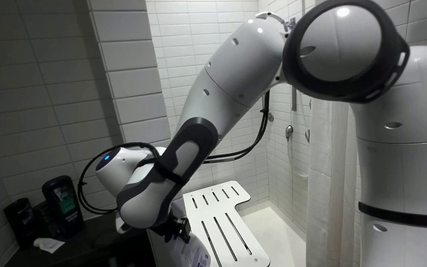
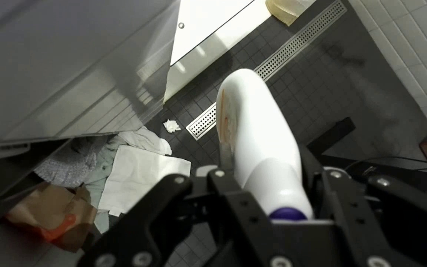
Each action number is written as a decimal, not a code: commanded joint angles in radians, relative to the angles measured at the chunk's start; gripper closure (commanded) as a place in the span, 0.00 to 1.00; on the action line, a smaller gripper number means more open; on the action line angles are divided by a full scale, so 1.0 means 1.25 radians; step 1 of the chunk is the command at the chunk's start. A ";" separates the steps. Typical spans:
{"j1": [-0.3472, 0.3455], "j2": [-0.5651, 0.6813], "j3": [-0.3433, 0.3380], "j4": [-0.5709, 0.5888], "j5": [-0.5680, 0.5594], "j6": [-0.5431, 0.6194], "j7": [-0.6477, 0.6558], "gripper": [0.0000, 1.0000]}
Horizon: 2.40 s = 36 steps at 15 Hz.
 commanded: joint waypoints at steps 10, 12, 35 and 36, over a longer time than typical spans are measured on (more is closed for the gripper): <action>0.059 0.140 0.071 0.291 0.048 -0.129 -0.132 0.81; 0.080 0.159 0.073 0.343 0.052 -0.155 -0.138 0.81; 0.160 0.224 0.018 0.470 0.020 -0.072 -0.124 0.81; 0.164 0.230 0.017 0.481 0.017 -0.068 -0.125 0.81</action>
